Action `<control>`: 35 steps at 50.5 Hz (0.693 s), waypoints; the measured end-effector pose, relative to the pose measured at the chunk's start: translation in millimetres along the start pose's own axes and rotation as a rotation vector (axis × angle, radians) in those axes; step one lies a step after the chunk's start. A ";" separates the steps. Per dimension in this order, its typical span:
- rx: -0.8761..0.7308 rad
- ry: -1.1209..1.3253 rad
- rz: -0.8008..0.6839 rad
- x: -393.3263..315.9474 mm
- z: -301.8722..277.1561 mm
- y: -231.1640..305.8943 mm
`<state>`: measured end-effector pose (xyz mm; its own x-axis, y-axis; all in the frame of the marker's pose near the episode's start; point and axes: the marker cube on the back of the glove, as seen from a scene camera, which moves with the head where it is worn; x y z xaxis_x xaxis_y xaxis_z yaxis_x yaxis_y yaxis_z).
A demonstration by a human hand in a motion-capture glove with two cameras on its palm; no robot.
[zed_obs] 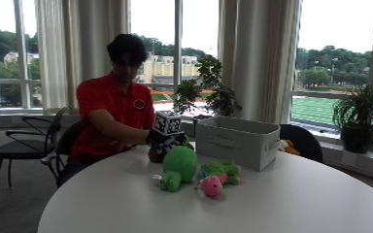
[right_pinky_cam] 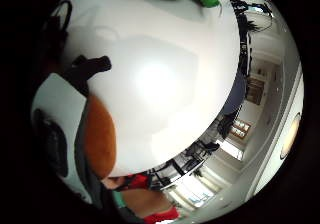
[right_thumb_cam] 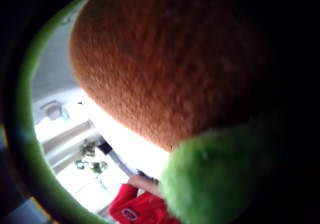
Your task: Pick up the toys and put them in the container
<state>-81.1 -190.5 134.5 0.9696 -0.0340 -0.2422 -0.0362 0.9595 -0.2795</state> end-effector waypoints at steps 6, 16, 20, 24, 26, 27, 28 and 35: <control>0.106 -0.025 -0.036 -6.2 3.9 1.6; 0.137 -0.116 -0.058 1.2 -8.7 0.2; 0.146 -0.161 -0.059 2.5 -15.2 7.9; 0.165 -0.212 -0.047 2.2 -27.1 14.0; 0.174 -0.230 -0.047 7.5 -38.4 10.2; 0.178 -0.234 -0.047 10.6 -44.8 7.5; 0.185 -0.234 -0.046 12.4 -50.6 6.4; 0.268 -0.183 -0.045 8.0 -95.7 9.9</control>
<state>-96.9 -208.0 40.8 0.9971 -0.0500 -0.0575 0.0486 0.9985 -0.0257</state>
